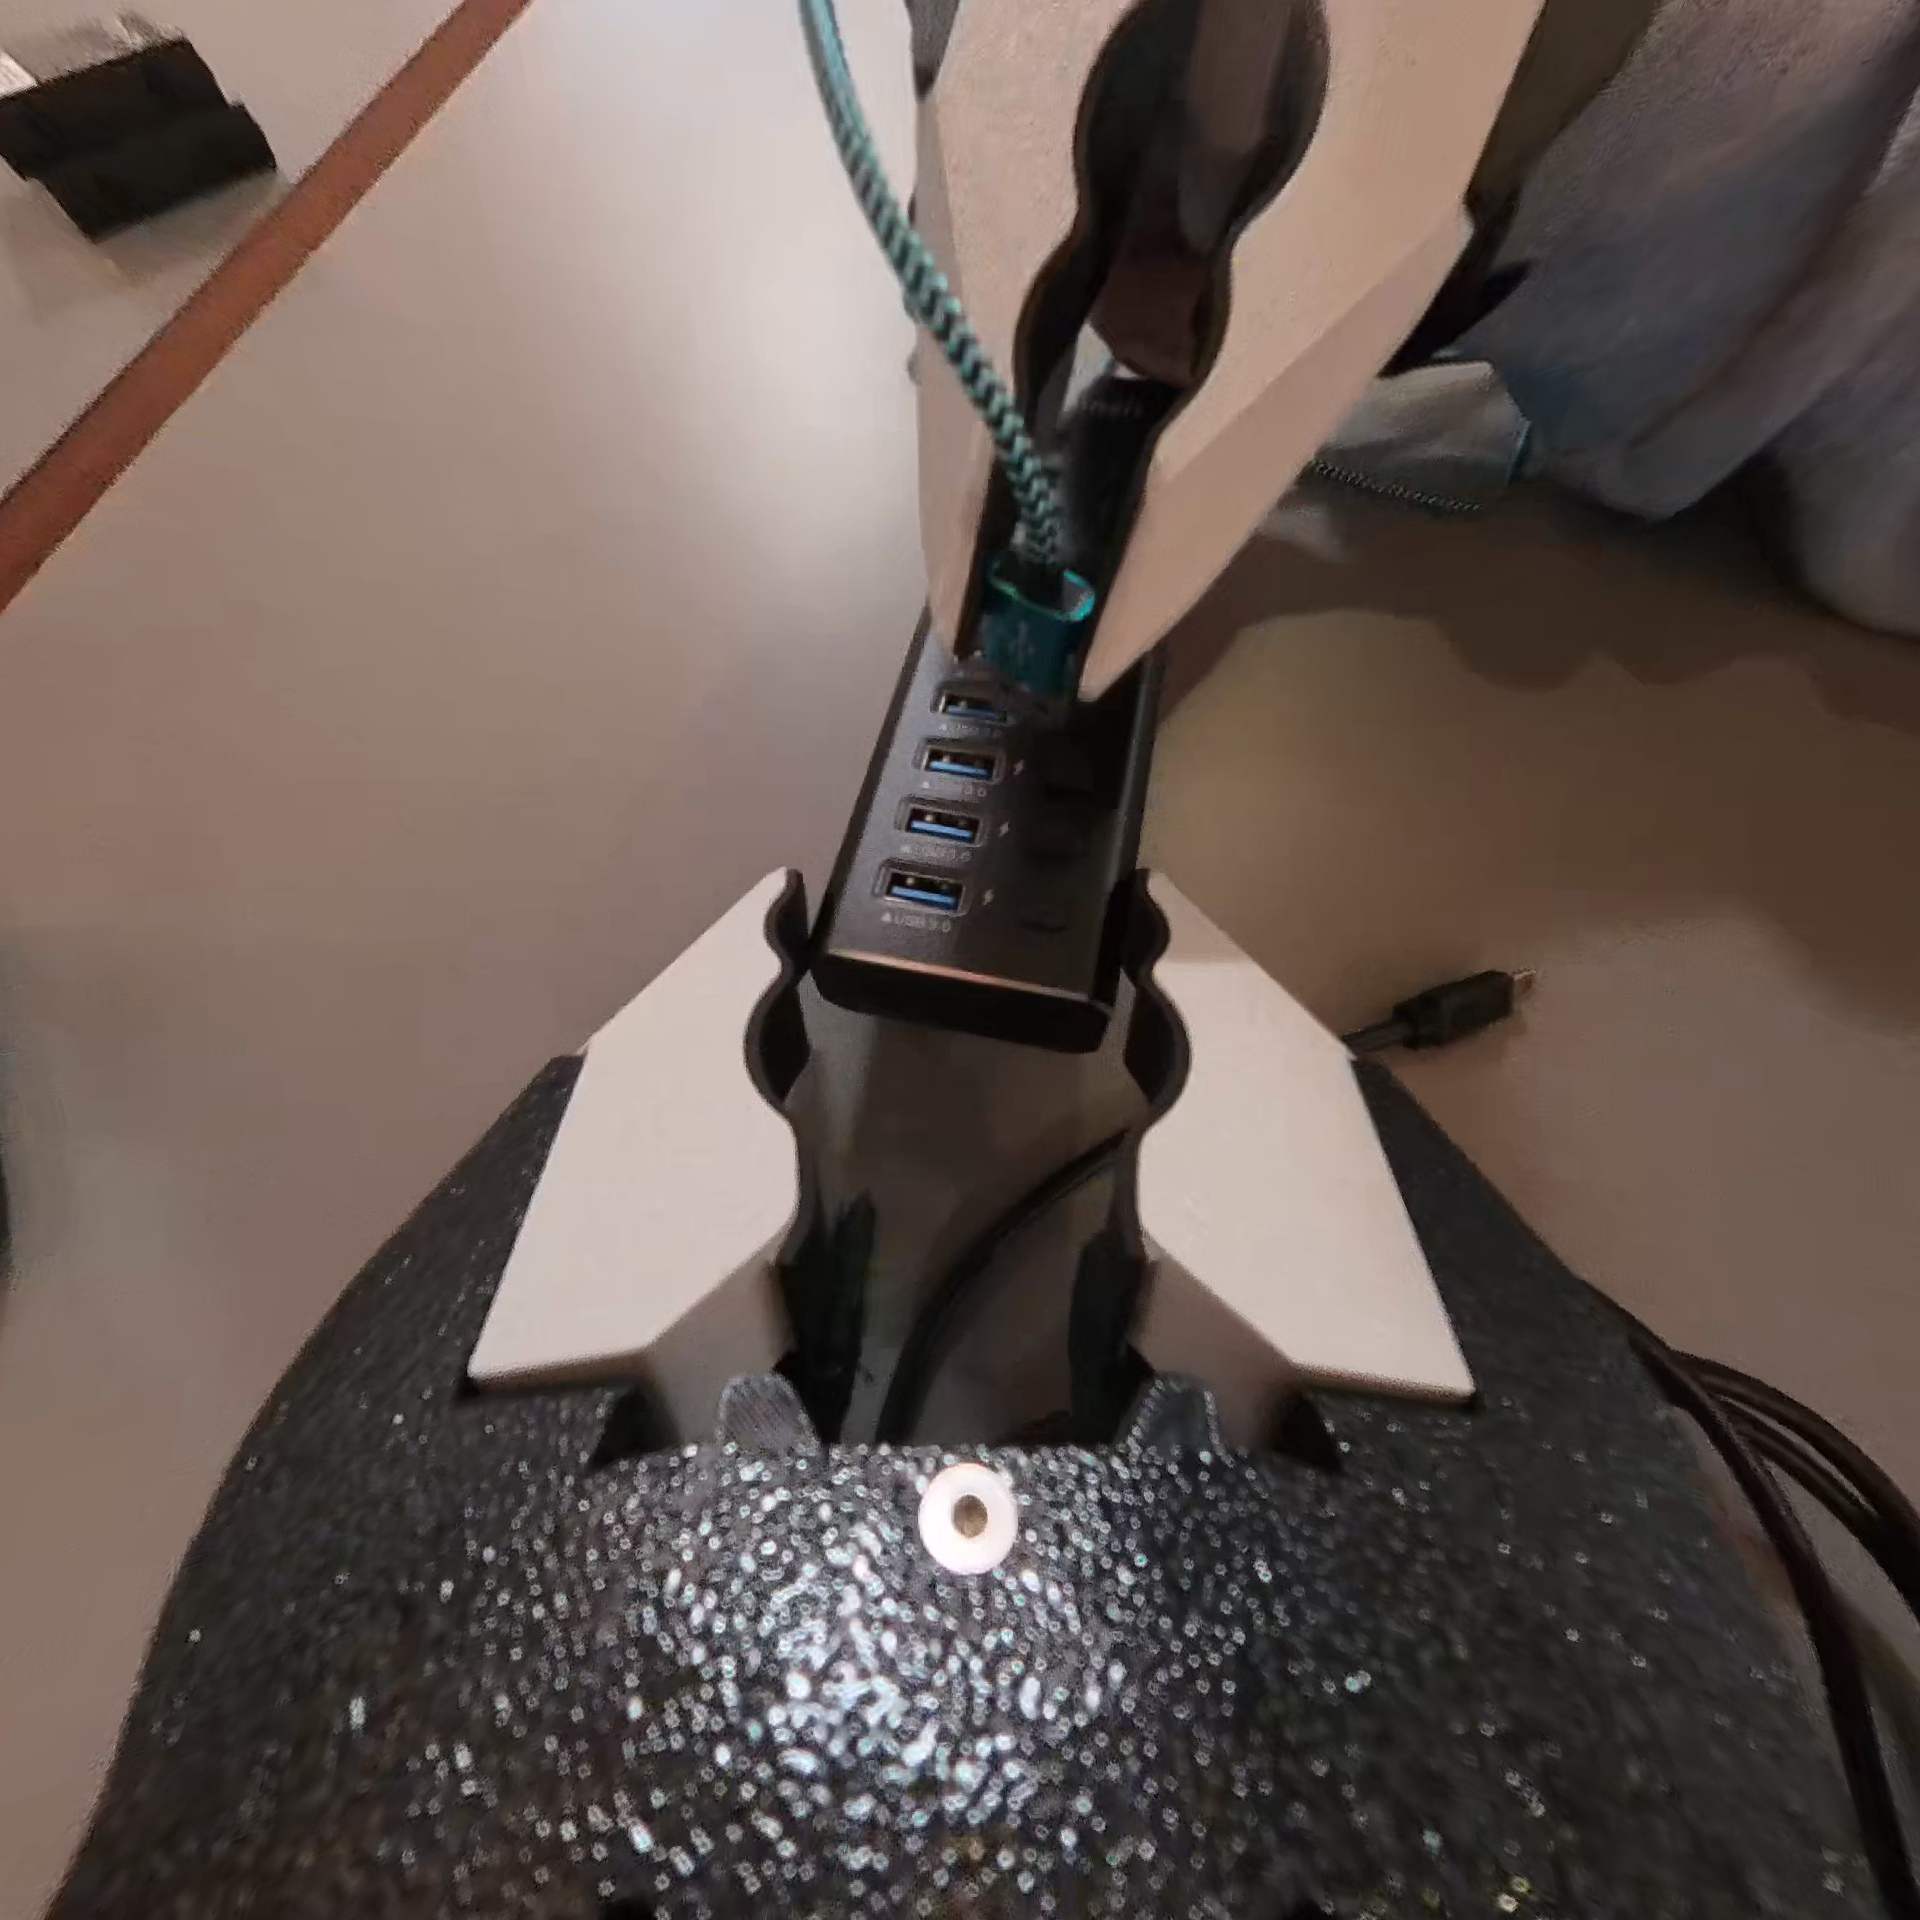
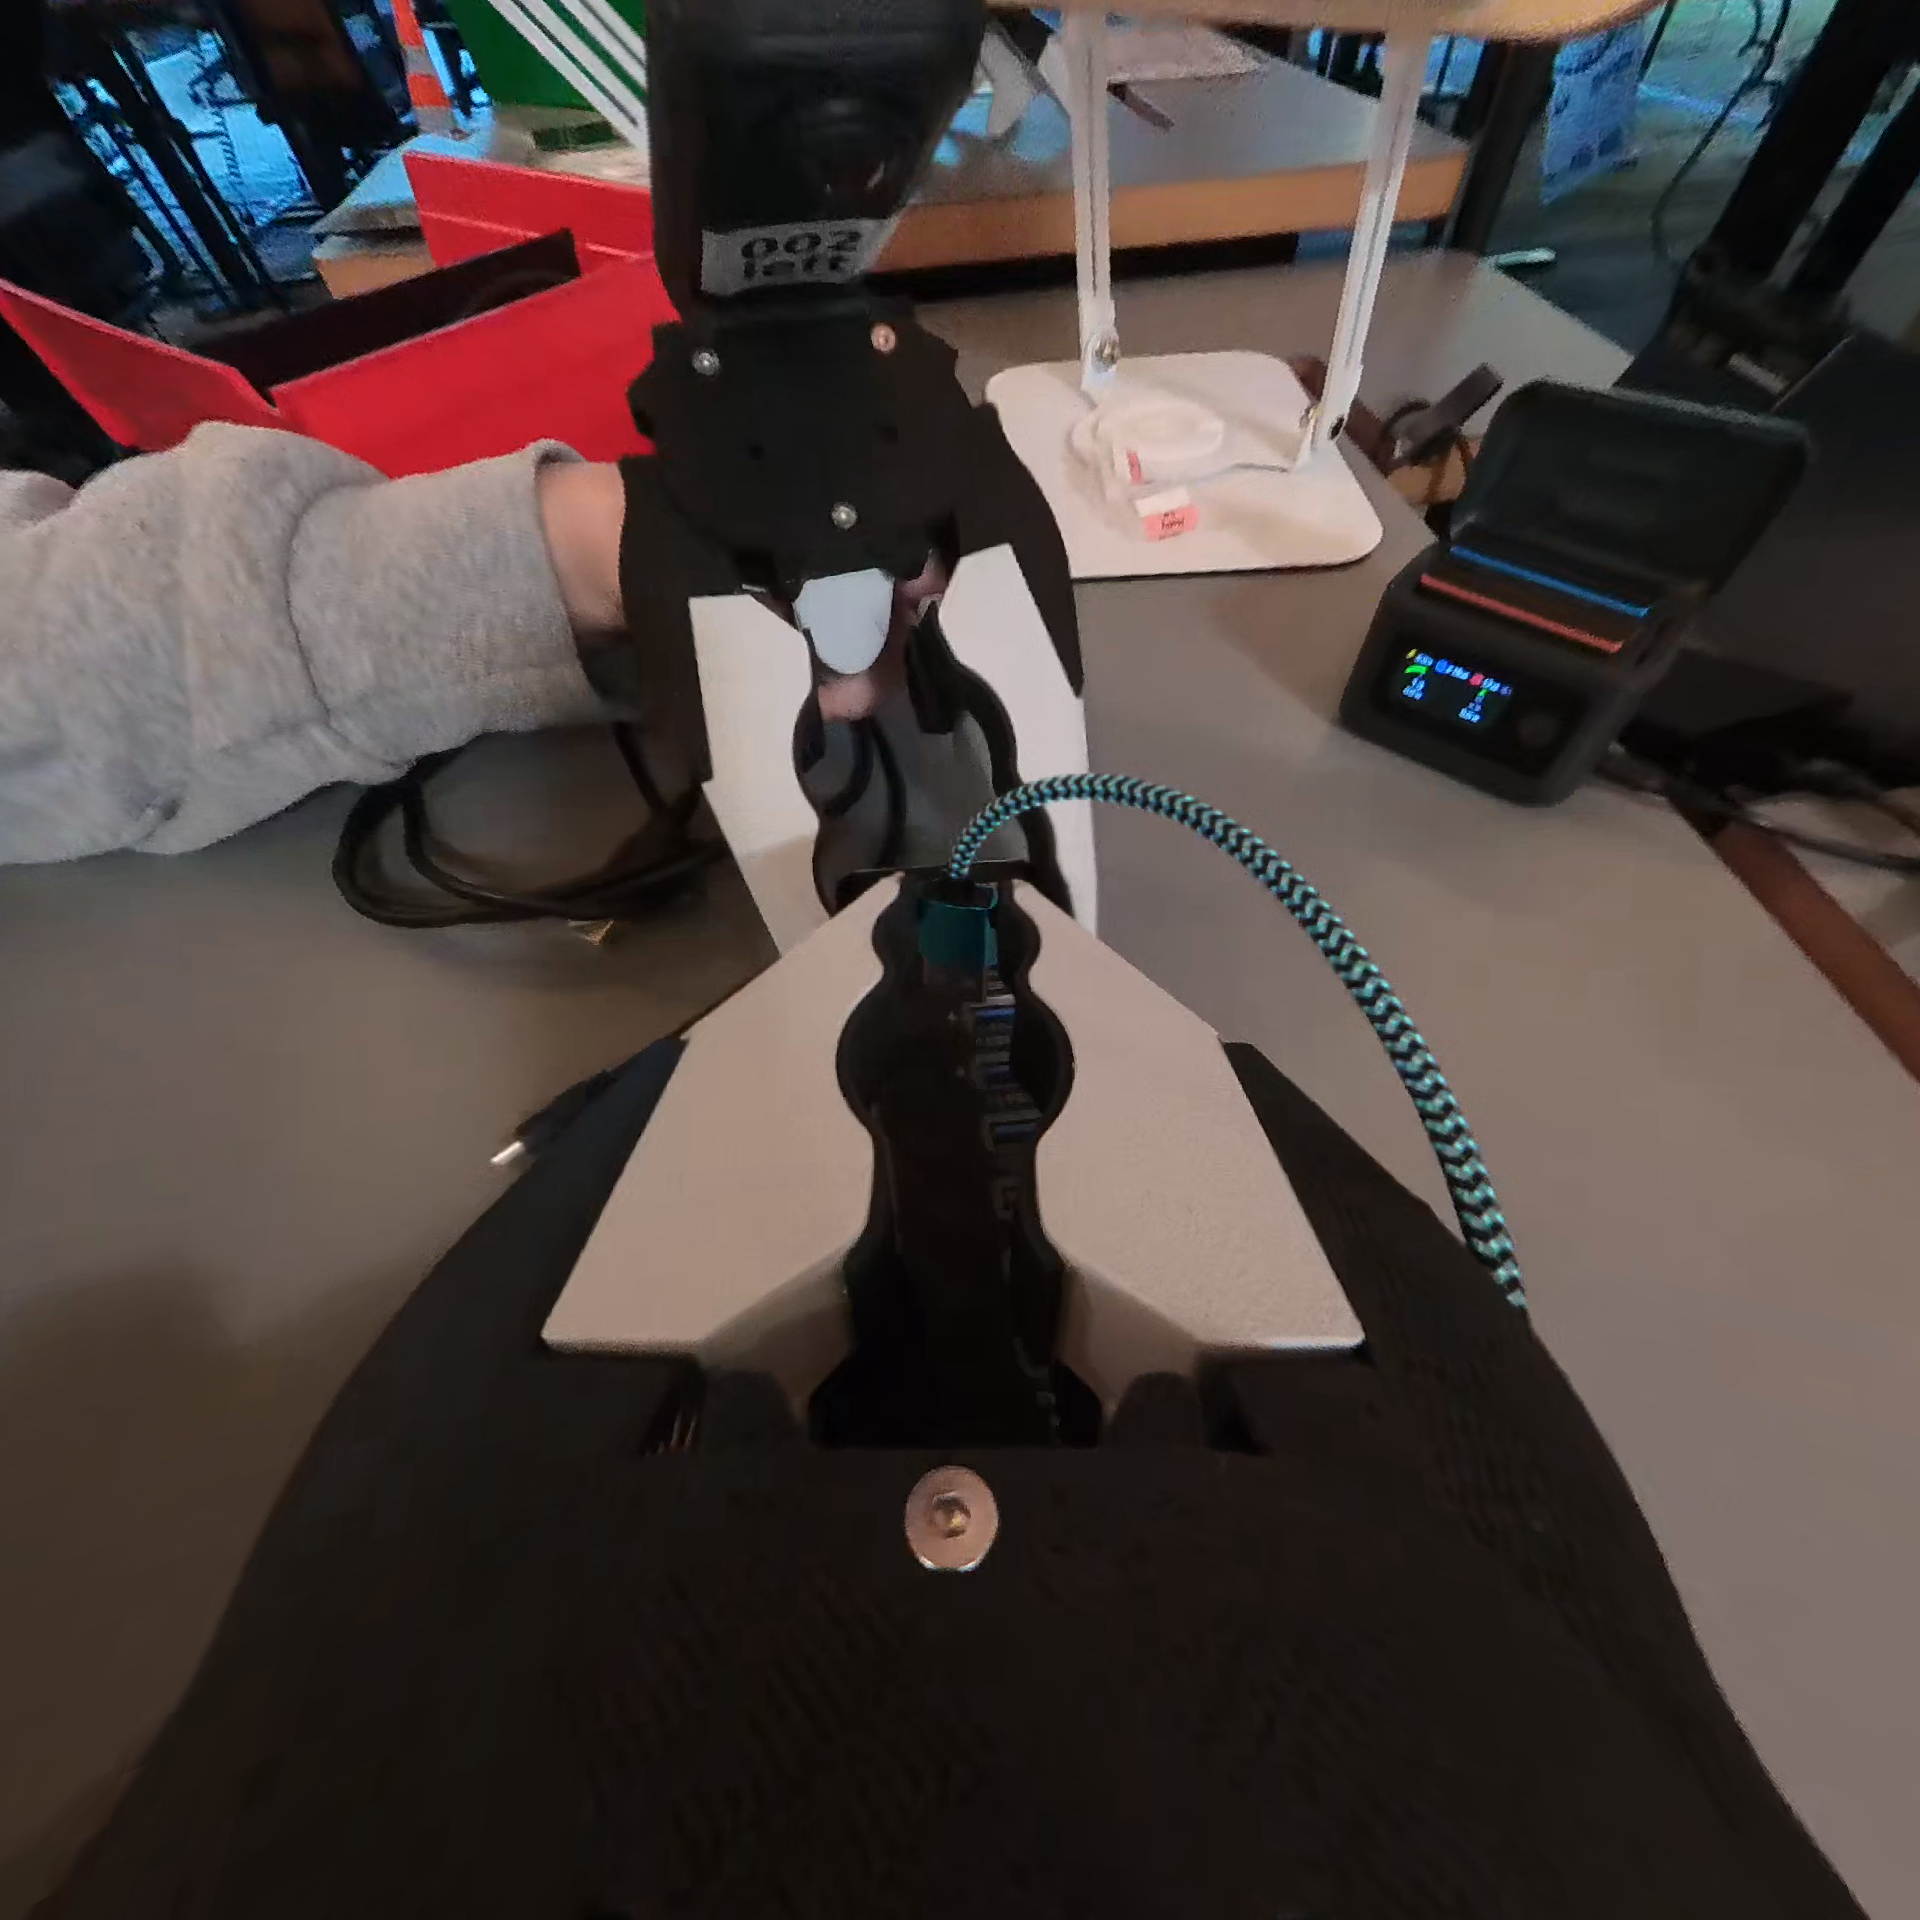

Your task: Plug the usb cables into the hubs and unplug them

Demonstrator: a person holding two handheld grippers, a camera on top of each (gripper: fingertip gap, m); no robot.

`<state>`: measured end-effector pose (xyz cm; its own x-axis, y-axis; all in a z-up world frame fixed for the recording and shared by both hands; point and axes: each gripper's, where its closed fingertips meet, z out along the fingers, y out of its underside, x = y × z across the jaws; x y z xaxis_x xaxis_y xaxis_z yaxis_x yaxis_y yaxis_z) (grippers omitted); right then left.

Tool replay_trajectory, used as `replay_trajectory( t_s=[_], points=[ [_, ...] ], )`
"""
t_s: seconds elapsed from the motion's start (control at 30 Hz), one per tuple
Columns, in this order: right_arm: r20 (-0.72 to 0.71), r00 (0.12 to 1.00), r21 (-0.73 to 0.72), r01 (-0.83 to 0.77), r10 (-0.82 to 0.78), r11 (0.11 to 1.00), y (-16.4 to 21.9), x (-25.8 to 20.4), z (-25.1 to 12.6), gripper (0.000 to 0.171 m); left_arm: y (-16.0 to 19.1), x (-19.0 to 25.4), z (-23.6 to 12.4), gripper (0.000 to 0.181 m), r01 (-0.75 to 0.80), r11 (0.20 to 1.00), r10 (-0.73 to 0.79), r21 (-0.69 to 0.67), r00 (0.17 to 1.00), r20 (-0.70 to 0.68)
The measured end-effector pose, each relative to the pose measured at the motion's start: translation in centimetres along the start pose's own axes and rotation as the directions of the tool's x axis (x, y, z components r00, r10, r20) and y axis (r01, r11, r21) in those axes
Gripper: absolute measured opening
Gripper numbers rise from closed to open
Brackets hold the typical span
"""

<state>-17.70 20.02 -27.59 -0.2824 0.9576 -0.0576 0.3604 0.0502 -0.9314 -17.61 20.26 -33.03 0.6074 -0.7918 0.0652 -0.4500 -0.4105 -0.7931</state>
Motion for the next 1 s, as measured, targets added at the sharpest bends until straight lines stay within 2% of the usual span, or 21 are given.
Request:
replay_trajectory(
  t_s=[0.43, 0.63, 0.83, 1.0],
  points=[
    [0.052, 0.998, -0.132, 0.043, -0.036, 0.990, 1.8, 0.6, 1.0, 0.014, 0.4, 0.2, 0.2, 0.060, 0.019, 1.000, -0.019, 0.004, 0.999, -0.040],
    [0.086, 0.996, -0.115, -0.008, 0.018, 0.993, 1.6, 0.6, 1.0, 0.014, 0.1, 0.2, 0.1, 0.060, 0.002, 1.000, -0.001, 0.016, 1.000, -0.030],
    [0.099, 0.995, -0.116, 0.000, 0.011, 0.993, 1.6, 0.6, 1.0, 0.014, 0.1, 0.2, 0.1, 0.060, 0.000, 1.000, 0.000, 0.012, 1.000, -0.029],
    [0.163, 0.987, -0.110, 0.017, 0.001, 0.994, 1.6, 0.4, 1.0, 0.014, 0.1, 0.3, 0.1, 0.060, -0.008, 1.000, 0.008, 0.015, 1.000, -0.030]
  ],
)
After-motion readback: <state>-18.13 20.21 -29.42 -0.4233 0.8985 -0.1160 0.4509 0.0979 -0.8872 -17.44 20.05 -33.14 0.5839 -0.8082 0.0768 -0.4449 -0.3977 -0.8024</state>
